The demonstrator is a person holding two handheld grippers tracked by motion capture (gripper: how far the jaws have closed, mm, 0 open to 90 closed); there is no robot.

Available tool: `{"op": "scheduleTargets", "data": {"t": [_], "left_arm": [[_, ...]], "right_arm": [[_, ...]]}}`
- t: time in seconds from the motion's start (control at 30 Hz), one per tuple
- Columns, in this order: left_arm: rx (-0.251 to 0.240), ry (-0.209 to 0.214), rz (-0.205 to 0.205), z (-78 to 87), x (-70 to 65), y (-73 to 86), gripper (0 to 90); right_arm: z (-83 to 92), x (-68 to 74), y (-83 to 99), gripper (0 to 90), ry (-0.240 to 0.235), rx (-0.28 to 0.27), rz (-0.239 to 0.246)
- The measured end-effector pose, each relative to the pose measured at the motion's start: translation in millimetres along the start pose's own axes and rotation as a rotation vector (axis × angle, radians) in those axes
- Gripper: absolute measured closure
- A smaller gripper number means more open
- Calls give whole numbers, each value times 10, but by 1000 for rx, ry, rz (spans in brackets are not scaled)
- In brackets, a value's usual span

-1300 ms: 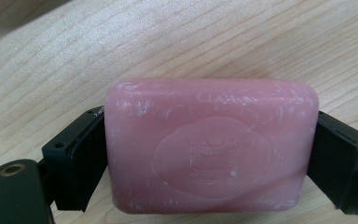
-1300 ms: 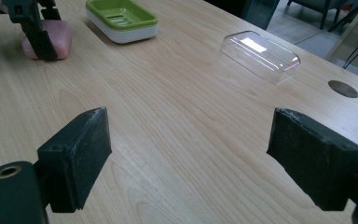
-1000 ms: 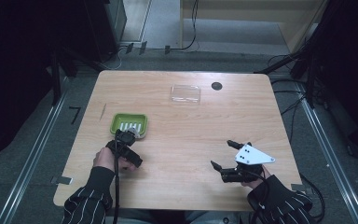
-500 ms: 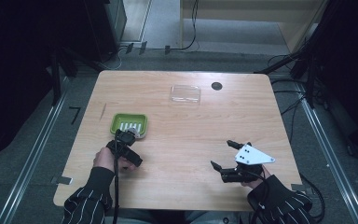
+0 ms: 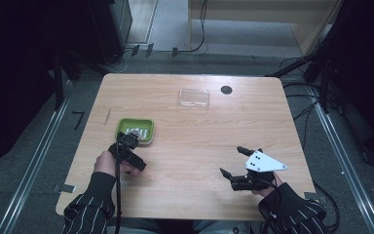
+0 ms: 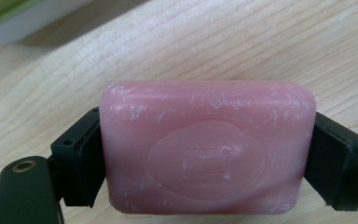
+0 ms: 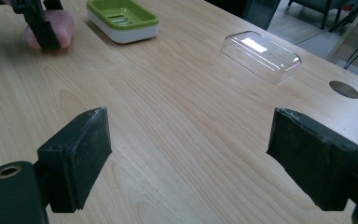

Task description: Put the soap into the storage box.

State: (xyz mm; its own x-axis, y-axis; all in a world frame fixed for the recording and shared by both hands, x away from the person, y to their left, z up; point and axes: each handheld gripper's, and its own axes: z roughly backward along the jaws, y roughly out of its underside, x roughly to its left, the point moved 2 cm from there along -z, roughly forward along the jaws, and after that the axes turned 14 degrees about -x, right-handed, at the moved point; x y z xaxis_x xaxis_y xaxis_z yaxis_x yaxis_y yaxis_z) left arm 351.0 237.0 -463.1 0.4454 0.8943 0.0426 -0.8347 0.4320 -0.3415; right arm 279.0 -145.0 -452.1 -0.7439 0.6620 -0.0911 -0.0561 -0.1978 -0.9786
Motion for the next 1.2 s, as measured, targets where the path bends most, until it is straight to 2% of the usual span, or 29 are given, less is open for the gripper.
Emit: {"op": "scheduleTargets", "data": {"t": [0.57,0.8,1.2], "left_arm": [[3,9,-23,29,31,-123,138],[5,29,-26,84,63,-180,138],[-8,19,-25,120,126,-267,138]], "right_arm": [[4,-1,1,138,-1,-1,3],[4,-2,1,138,0,-1,3],[3,-2,2,138,0,0,3]]}}
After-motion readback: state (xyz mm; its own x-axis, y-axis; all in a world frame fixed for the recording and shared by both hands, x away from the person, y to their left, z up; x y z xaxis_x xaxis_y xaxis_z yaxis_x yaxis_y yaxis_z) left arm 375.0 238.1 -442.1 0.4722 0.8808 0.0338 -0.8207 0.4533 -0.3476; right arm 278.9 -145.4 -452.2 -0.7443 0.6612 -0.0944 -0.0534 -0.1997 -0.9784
